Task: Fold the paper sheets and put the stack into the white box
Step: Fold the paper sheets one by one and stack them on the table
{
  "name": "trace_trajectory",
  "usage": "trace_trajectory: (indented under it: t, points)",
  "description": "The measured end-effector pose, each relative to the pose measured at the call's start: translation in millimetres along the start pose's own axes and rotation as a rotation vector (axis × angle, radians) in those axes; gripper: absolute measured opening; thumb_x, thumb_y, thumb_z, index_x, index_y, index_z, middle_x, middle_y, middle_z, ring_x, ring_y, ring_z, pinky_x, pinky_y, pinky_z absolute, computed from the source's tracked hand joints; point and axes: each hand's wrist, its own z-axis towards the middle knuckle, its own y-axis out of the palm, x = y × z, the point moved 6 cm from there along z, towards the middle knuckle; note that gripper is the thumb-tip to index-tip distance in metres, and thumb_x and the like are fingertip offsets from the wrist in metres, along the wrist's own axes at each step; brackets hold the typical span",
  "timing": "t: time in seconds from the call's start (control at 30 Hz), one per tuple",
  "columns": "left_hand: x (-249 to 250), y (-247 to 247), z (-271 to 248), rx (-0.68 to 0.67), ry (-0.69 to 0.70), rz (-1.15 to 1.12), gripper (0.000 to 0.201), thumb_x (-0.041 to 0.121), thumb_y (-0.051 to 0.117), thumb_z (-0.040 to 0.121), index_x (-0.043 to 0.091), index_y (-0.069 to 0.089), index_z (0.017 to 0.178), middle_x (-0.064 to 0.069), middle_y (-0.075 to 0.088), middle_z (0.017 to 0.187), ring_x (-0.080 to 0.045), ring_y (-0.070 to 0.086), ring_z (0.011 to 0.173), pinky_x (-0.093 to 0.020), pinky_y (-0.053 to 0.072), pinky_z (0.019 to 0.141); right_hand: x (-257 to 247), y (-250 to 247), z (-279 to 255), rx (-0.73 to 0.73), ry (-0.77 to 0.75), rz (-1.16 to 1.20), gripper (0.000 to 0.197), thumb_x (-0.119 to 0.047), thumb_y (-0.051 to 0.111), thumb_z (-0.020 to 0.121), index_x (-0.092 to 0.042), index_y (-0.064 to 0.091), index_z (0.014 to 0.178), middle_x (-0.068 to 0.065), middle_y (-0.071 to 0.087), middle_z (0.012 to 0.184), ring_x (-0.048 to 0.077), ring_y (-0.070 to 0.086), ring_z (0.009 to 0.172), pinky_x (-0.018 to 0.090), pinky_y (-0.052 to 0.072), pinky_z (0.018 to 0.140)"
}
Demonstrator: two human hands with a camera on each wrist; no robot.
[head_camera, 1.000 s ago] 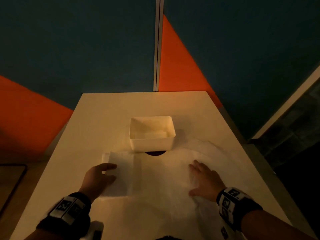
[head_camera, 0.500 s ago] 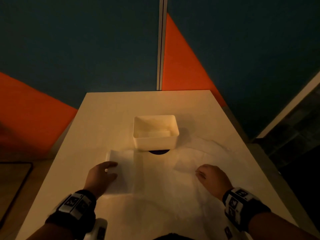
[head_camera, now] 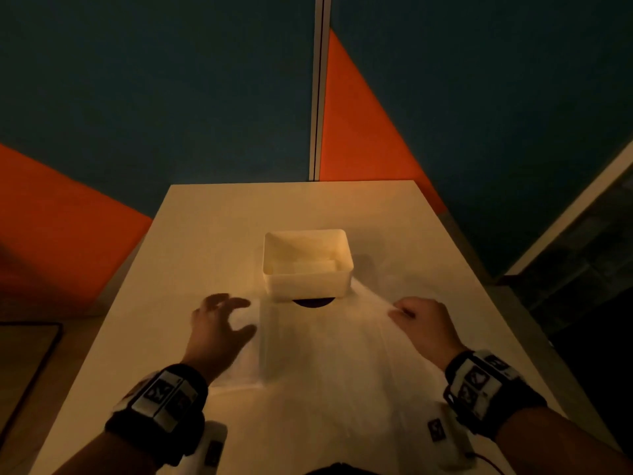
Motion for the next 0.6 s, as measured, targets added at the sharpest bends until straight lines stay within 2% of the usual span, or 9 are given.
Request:
trace_trajectory:
  t: [0.03, 0.1, 0.13, 0.2, 0.3, 0.37, 0.43, 0.53, 0.6]
  points:
    - [16.4, -1.4, 0.0, -0.046, 0.011, -0.154, 0.033, 0.024, 0.074, 0.078, 0.025, 0.064, 0.110, -0.003, 0.054, 0.125, -0.020, 0.051, 0.111, -0.034, 0.042, 0.096, -10.7, -7.3, 2.6, 0.030, -0.009, 0.050, 0.022, -0.019, 0.064, 0.087, -0.008, 0.063, 0.067, 0.009, 0.063, 0.067, 0.026, 0.060, 0.068, 0.035, 0.049, 0.065]
    - [49.6, 3.9, -4.0, -0.280, -0.025, -0.513, 0.026, 0.021, 0.072, 0.081, 0.022, 0.066, 0.106, 0.003, 0.062, 0.114, -0.014, 0.059, 0.102, -0.031, 0.048, 0.091, -33.7, -18.3, 6.4, 0.072, -0.041, 0.137, 0.020, -0.017, 0.065, 0.085, -0.005, 0.065, 0.069, 0.012, 0.063, 0.068, 0.028, 0.061, 0.069, 0.038, 0.050, 0.066]
    - [66.0, 7.0, -6.9, -0.393, -0.029, -0.658, 0.029, 0.024, 0.072, 0.079, 0.021, 0.066, 0.107, 0.002, 0.065, 0.111, -0.015, 0.060, 0.103, -0.030, 0.049, 0.090, -46.0, -22.0, 7.1, 0.086, -0.062, 0.179, 0.020, -0.017, 0.065, 0.085, -0.004, 0.065, 0.070, 0.014, 0.063, 0.068, 0.029, 0.061, 0.069, 0.039, 0.051, 0.067]
    - [92.9, 12.7, -13.6, -0.576, -0.027, -0.829, 0.043, 0.034, 0.071, 0.075, 0.022, 0.062, 0.115, 0.002, 0.065, 0.114, -0.015, 0.061, 0.107, -0.026, 0.050, 0.089, -68.6, -25.4, 6.0, 0.107, -0.101, 0.270, 0.018, -0.017, 0.067, 0.084, -0.004, 0.066, 0.071, 0.016, 0.064, 0.071, 0.028, 0.060, 0.067, 0.041, 0.052, 0.068]
    - [120.8, 21.4, -21.8, -0.739, -0.047, -0.985, 0.043, 0.045, 0.061, 0.083, 0.025, 0.054, 0.121, 0.004, 0.061, 0.124, -0.012, 0.059, 0.113, -0.025, 0.050, 0.091, -101.5, -25.2, -1.8, 0.102, -0.184, 0.335, 0.015, -0.017, 0.067, 0.084, -0.004, 0.068, 0.076, 0.016, 0.066, 0.073, 0.028, 0.063, 0.071, 0.040, 0.053, 0.070]
    - [135.0, 21.4, -23.7, -0.777, -0.038, -1.093, 0.044, 0.049, 0.054, 0.085, 0.026, 0.055, 0.123, 0.003, 0.061, 0.126, -0.013, 0.058, 0.116, -0.028, 0.049, 0.094, -120.7, -22.9, -9.2, 0.086, -0.266, 0.360, 0.014, -0.015, 0.066, 0.084, -0.004, 0.070, 0.076, 0.012, 0.068, 0.072, 0.025, 0.065, 0.071, 0.040, 0.053, 0.071]
    - [144.2, 17.7, -23.7, -0.762, -0.009, -1.172, 0.049, 0.047, 0.051, 0.083, 0.021, 0.057, 0.124, -0.001, 0.063, 0.125, -0.016, 0.058, 0.116, -0.031, 0.047, 0.097, -134.6, -18.5, -16.9, 0.054, -0.317, 0.402, 0.010, -0.016, 0.066, 0.085, -0.012, 0.074, 0.083, 0.001, 0.072, 0.077, 0.013, 0.068, 0.074, 0.037, 0.055, 0.075]
    - [148.6, 9.9, -22.7, -0.717, 0.003, -1.313, 0.051, 0.041, 0.050, 0.085, 0.003, 0.057, 0.119, -0.013, 0.066, 0.111, -0.022, 0.063, 0.100, -0.033, 0.050, 0.089, -151.2, -9.7, -28.7, -0.057, -0.441, 0.383, 0.029, -0.036, 0.059, 0.085, -0.017, 0.073, 0.101, -0.002, 0.072, 0.093, 0.006, 0.066, 0.087, 0.031, 0.054, 0.081]
    - [144.3, 9.3, -20.3, -0.679, -0.029, -1.366, 0.049, 0.039, 0.048, 0.091, -0.002, 0.057, 0.117, -0.018, 0.066, 0.104, -0.023, 0.066, 0.091, -0.033, 0.054, 0.082, -156.9, -2.5, -34.2, -0.156, -0.522, 0.357, 0.037, -0.041, 0.053, 0.086, -0.015, 0.070, 0.107, 0.000, 0.069, 0.104, 0.008, 0.063, 0.097, 0.026, 0.051, 0.086]
